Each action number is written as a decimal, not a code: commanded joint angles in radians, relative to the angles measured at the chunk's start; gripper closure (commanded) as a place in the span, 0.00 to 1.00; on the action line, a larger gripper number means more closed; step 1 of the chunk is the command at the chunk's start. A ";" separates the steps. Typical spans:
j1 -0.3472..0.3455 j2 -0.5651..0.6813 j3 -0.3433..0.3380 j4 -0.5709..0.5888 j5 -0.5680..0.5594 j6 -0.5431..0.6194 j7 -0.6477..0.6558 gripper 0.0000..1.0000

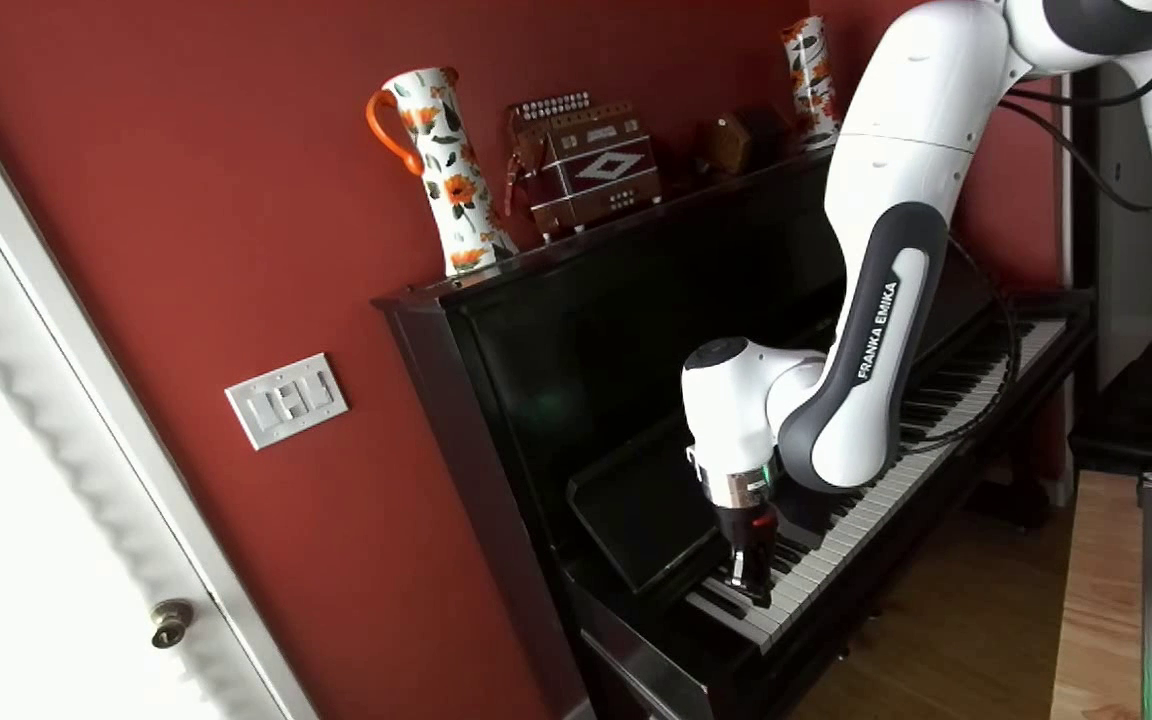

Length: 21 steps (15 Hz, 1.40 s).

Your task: Press the key on the piano

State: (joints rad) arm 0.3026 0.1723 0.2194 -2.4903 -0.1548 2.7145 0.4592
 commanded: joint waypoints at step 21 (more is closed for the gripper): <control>0.049 0.260 -0.097 0.130 0.097 0.115 -0.041 1.00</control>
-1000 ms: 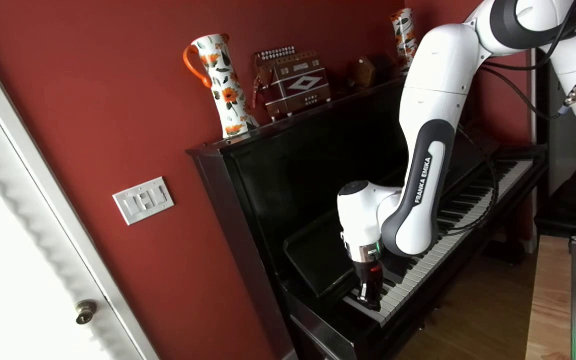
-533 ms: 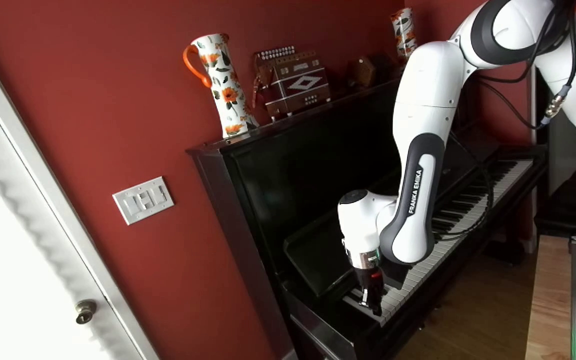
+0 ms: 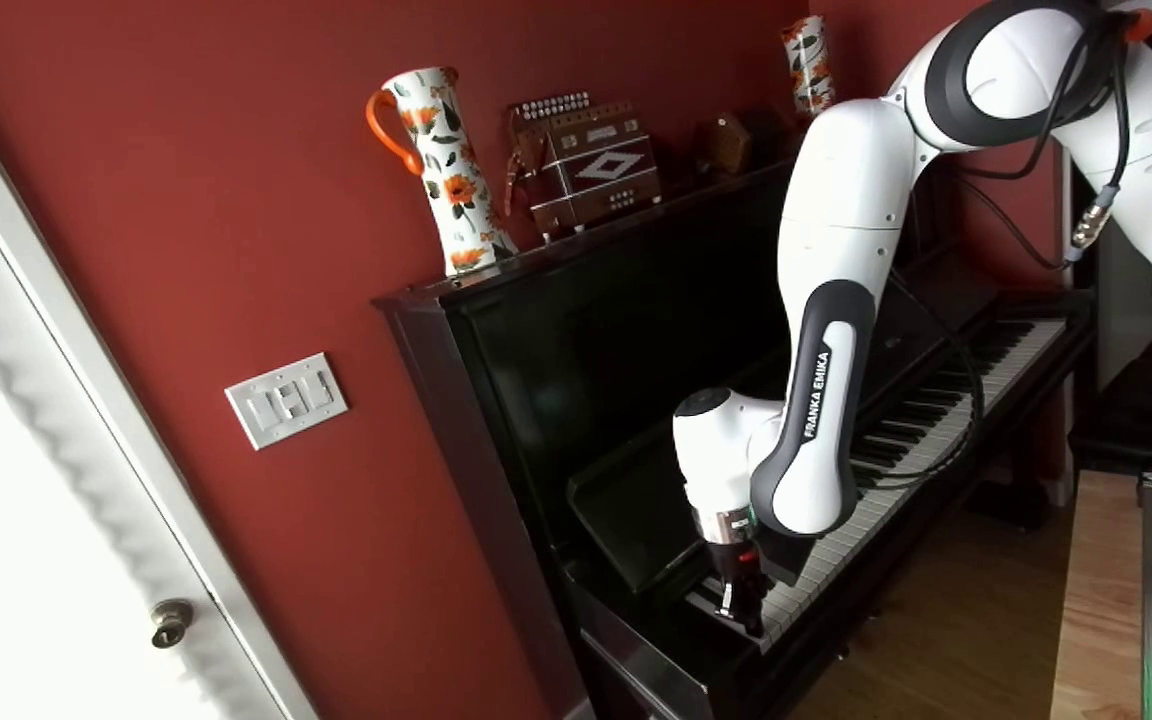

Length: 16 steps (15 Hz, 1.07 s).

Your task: Press the key on the piano

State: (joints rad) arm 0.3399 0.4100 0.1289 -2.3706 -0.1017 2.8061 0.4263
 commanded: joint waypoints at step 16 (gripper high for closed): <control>0.031 0.066 -0.024 0.006 0.092 0.081 -0.003 1.00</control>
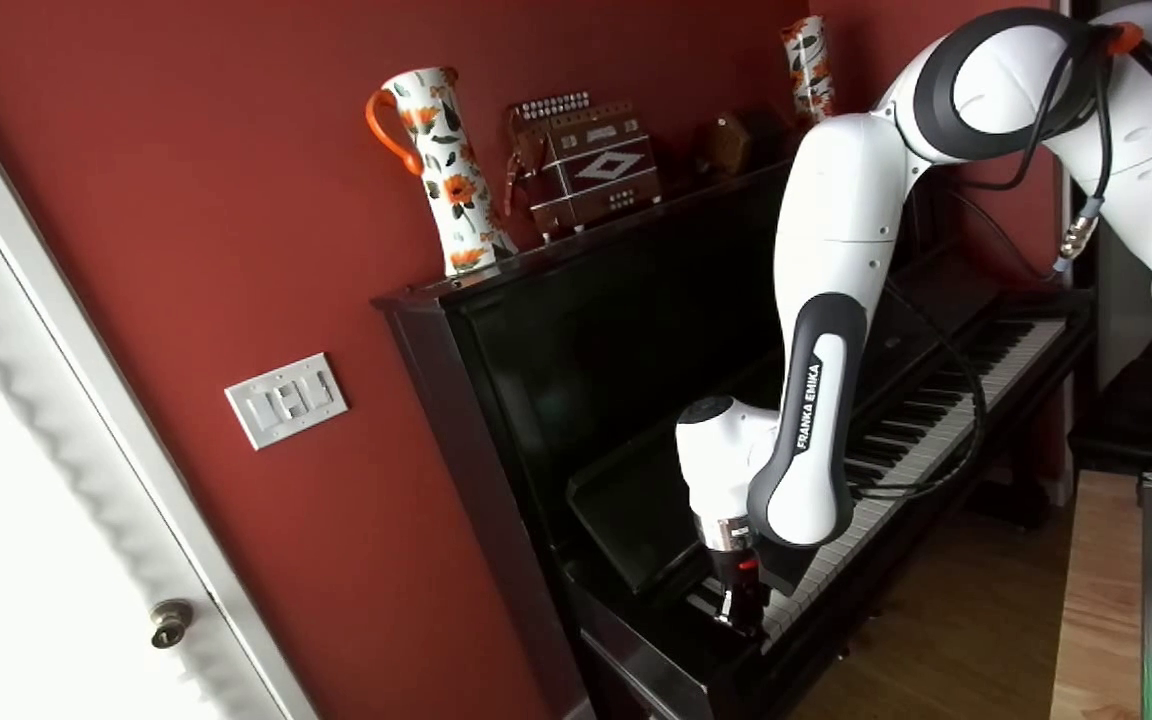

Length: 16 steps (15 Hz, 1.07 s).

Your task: Press the key on the piano

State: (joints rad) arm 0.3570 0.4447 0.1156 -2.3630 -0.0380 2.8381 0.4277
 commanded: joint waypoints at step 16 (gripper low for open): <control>-0.009 -0.004 0.005 -0.035 0.099 0.081 -0.039 1.00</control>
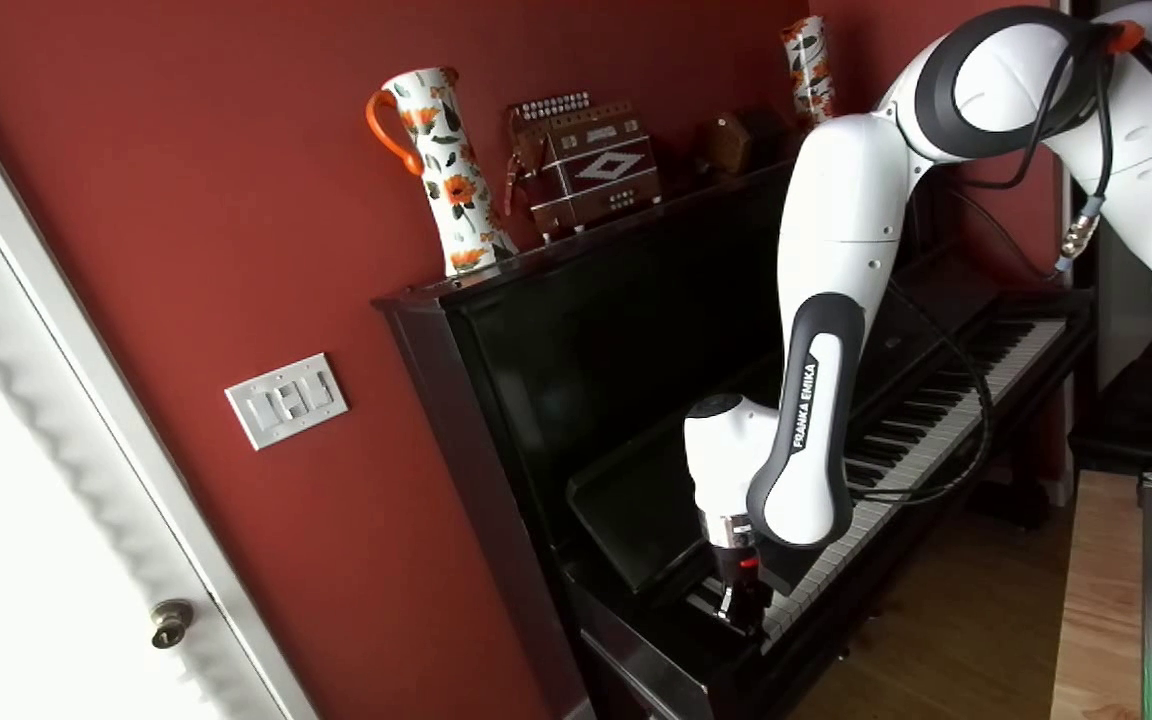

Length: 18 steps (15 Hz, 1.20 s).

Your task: Press the key on the piano

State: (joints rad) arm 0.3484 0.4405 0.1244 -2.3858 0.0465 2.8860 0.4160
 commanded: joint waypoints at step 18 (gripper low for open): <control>-0.027 -0.156 -0.001 -0.045 0.011 -0.037 -0.064 0.61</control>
State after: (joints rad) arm 0.3456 0.3364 0.1031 -2.3981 0.0454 2.8816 0.3929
